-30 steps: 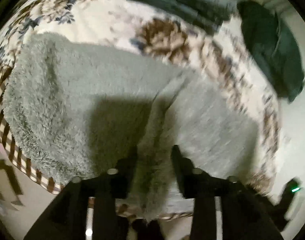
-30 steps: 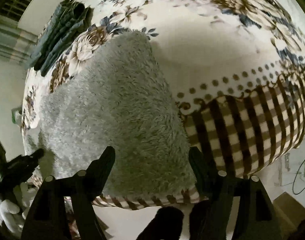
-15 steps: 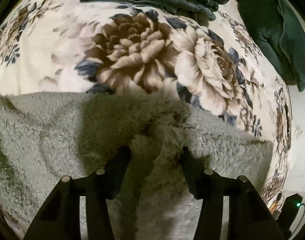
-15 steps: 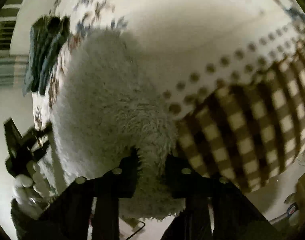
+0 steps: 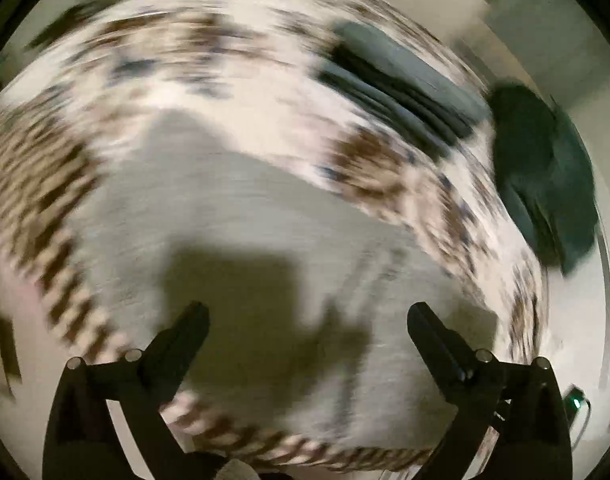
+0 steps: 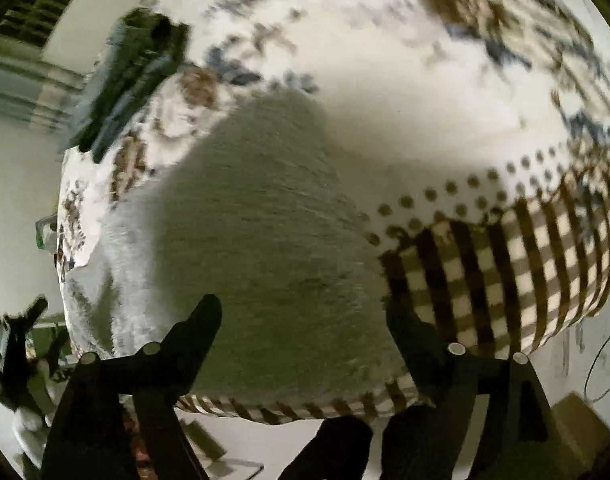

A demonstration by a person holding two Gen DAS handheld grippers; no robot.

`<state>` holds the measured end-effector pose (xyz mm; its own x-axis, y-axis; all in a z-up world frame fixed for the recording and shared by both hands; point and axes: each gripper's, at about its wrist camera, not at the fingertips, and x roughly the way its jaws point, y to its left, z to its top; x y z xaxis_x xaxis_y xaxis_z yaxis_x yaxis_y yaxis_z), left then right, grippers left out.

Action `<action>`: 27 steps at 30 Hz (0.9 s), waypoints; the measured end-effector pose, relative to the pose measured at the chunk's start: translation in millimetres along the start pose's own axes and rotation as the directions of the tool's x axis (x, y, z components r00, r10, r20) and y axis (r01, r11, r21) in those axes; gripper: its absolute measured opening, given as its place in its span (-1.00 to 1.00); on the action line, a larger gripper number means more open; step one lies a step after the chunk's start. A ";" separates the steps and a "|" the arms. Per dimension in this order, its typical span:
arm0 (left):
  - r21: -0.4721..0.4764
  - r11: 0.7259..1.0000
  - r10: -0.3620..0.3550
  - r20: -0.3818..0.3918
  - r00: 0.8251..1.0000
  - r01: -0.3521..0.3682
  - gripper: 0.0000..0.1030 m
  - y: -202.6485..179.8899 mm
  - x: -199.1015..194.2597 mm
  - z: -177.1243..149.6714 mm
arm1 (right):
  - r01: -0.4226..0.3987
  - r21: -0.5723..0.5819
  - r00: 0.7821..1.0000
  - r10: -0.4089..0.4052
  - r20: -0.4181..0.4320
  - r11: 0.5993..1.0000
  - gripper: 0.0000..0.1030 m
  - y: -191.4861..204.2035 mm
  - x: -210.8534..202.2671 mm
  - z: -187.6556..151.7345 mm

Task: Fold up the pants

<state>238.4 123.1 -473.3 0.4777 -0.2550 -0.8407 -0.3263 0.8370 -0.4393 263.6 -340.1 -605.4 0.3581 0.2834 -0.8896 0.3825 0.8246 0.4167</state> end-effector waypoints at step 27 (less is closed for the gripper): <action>-0.229 0.964 -0.051 0.333 0.941 0.133 -0.65 75.9 -35.6 38.8 | 0.003 -0.163 0.994 -0.021 -0.106 0.987 0.68 100.0 72.7 -5.1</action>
<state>228.3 214.5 -464.5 0.7381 -0.1214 -0.6636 -0.4378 0.6622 -0.6081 323.5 -234.5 -629.4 0.2581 0.3162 -0.9129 0.2398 0.8944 0.3776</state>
